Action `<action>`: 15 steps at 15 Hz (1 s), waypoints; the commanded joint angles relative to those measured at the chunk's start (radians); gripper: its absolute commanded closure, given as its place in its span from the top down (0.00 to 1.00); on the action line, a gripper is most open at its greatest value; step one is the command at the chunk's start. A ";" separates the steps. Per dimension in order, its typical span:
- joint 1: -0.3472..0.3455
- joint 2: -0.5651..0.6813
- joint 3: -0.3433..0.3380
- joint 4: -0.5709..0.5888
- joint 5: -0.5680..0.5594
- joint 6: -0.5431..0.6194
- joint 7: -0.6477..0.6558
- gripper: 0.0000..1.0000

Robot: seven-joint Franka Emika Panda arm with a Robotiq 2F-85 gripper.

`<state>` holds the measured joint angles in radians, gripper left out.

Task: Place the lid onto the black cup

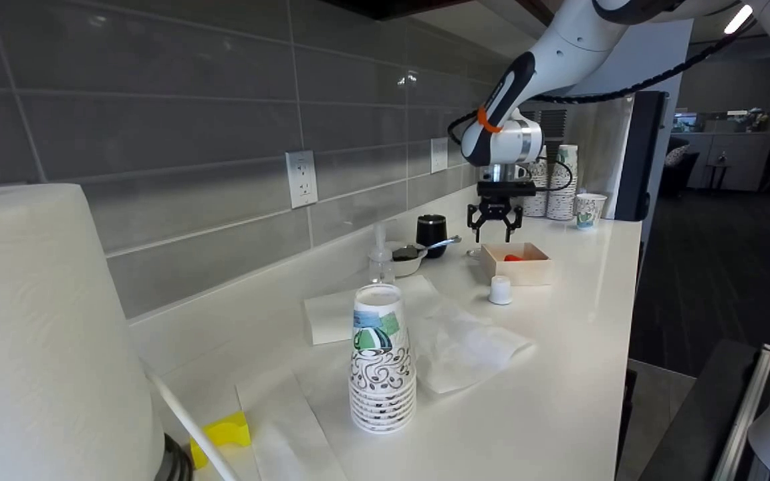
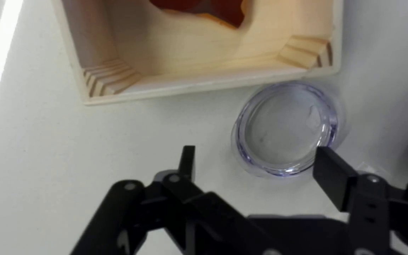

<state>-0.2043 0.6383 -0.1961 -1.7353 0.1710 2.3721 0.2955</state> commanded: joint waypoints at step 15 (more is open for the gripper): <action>0.002 0.054 0.019 0.018 0.001 0.068 -0.010 1.00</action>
<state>-0.2039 0.6785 -0.1753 -1.7329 0.1720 2.4195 0.2939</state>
